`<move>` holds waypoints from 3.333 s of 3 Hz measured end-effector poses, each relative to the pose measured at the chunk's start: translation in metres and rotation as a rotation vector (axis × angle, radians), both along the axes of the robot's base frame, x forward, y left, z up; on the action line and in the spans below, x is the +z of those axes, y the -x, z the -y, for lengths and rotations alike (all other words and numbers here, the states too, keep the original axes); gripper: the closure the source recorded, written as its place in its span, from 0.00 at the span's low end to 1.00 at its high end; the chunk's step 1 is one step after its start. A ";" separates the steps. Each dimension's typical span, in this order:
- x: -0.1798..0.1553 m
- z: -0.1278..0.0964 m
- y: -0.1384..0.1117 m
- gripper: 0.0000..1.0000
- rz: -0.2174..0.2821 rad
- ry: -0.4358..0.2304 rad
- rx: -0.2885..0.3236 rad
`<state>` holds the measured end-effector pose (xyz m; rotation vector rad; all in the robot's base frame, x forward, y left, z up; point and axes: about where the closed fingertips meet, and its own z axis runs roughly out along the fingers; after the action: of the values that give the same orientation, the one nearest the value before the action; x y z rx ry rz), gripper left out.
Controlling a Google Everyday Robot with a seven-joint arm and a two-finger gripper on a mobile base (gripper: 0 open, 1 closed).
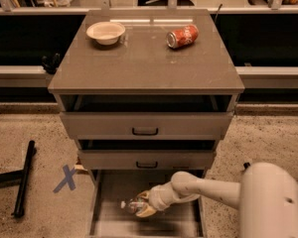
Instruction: Pick water bottle from bottom drawer and place on counter
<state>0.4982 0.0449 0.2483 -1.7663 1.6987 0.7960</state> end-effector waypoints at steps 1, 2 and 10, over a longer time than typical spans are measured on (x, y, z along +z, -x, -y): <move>0.095 0.042 0.015 1.00 0.050 -0.120 0.031; 0.088 0.041 0.018 1.00 0.038 -0.115 0.030; 0.407 0.105 -0.020 1.00 0.611 0.063 0.010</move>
Offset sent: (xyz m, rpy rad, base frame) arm -0.0114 -0.0295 0.0787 0.1008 -0.0435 0.0279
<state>0.5181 -0.0604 0.6548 -1.8139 1.3088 0.1663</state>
